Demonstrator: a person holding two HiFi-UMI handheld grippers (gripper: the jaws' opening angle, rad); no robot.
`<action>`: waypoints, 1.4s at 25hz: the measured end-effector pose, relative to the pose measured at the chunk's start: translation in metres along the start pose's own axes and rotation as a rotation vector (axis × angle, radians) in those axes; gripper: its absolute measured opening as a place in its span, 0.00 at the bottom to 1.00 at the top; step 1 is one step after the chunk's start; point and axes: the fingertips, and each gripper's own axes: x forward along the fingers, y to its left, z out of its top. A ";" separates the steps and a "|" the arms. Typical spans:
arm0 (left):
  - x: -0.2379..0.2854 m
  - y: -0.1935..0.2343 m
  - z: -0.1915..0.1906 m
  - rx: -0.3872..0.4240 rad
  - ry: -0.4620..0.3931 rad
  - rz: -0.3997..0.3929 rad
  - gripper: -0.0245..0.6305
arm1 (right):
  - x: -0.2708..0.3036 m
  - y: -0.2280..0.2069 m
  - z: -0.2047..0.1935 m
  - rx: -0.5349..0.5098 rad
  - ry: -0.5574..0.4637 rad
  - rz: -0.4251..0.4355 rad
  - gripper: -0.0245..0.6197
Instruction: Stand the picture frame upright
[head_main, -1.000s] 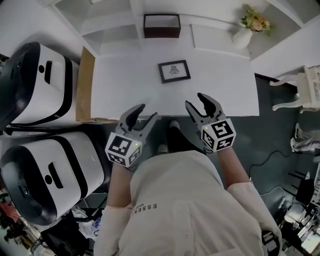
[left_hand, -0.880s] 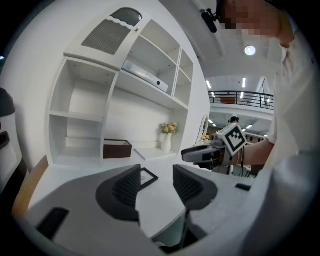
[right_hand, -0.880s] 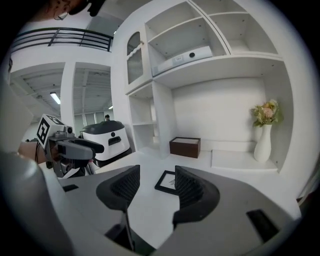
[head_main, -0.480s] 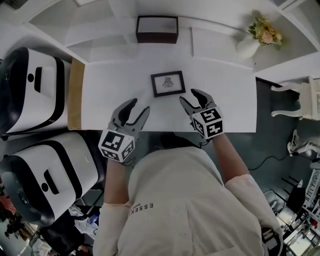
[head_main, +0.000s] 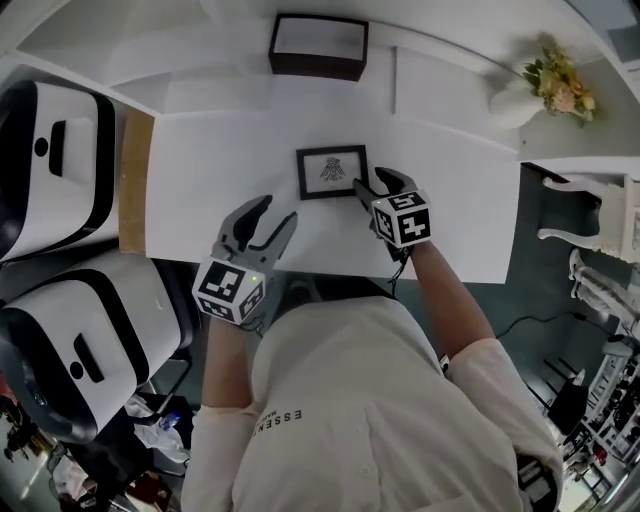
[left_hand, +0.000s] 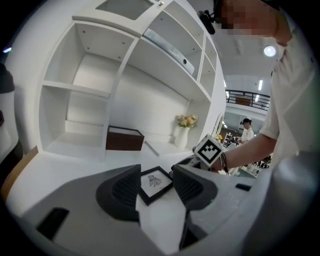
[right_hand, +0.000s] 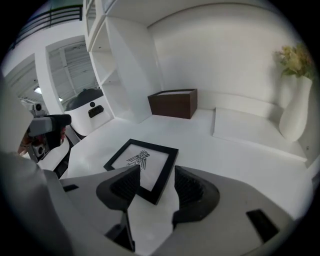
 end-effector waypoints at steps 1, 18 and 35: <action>0.002 0.001 0.000 -0.004 -0.003 0.005 0.32 | 0.004 -0.004 -0.001 0.010 0.008 -0.001 0.39; 0.010 0.011 -0.011 -0.046 0.024 0.002 0.32 | 0.024 -0.013 -0.011 0.064 0.087 -0.008 0.20; -0.018 -0.010 -0.033 -0.027 0.061 -0.054 0.32 | -0.001 0.010 -0.045 0.095 0.089 -0.088 0.20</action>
